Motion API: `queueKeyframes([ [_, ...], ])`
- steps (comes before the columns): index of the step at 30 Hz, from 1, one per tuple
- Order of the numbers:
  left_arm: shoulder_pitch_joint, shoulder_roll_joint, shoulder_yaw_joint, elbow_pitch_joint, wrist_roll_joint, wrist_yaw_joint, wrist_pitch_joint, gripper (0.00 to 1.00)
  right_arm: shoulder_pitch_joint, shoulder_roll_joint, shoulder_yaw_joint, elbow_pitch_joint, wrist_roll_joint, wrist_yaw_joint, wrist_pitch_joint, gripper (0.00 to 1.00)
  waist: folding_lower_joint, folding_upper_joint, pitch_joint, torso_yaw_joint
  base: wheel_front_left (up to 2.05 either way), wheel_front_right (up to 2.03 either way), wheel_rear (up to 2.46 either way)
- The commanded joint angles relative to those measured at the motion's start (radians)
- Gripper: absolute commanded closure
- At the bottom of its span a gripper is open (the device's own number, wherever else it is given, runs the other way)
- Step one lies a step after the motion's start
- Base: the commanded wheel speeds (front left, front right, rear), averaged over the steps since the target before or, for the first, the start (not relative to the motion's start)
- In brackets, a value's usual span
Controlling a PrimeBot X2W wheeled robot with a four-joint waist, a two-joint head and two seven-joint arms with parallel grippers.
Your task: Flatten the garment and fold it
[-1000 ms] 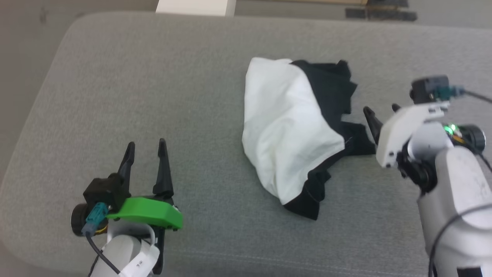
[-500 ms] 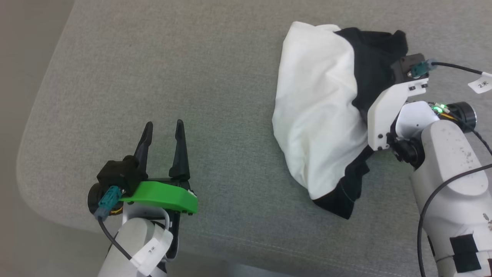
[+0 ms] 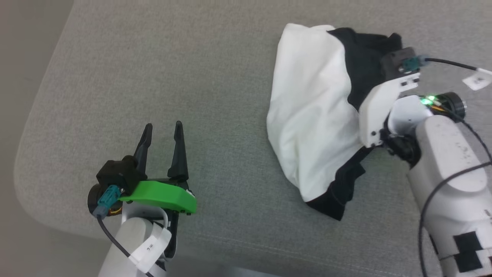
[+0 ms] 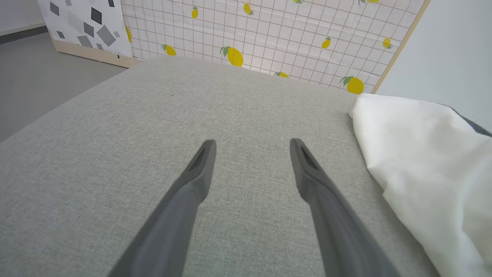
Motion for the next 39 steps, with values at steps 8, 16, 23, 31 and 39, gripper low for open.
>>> queueKeyframes([
  [8,0.033,-0.004,0.018,0.018,0.015,-0.020,-0.005,0.00,0.103,-0.129,-0.261,-0.171,0.054,-0.002,-0.028,1.00,-0.0001,0.0000,-0.119,-0.098,0.00,0.00,0.00],
  [16,0.036,-0.009,0.007,0.039,0.006,-0.033,-0.005,0.00,0.387,-0.086,-0.649,-0.263,-0.024,-0.002,0.021,1.00,-0.0001,0.0000,-0.138,-0.106,0.00,0.00,0.00],
  [23,0.049,-0.006,0.003,0.068,-0.007,-0.037,-0.001,0.00,0.506,0.042,-0.715,-0.300,-0.020,-0.002,0.009,0.00,-0.0001,0.0000,-0.161,-0.131,0.00,0.00,0.00],
  [31,0.044,-0.012,-0.023,0.072,-0.061,-0.049,0.047,0.00,0.521,0.078,-0.767,-0.459,0.093,-0.002,-0.133,0.00,-0.0001,0.0000,-0.203,-0.165,0.00,0.00,0.00],
  [39,-0.104,-0.021,-0.207,0.114,-0.130,-0.031,0.370,0.00,0.579,0.081,-0.802,-0.512,0.116,-0.002,-0.149,0.00,-0.0001,0.0000,-0.198,-0.217,0.00,0.00,0.00],
])
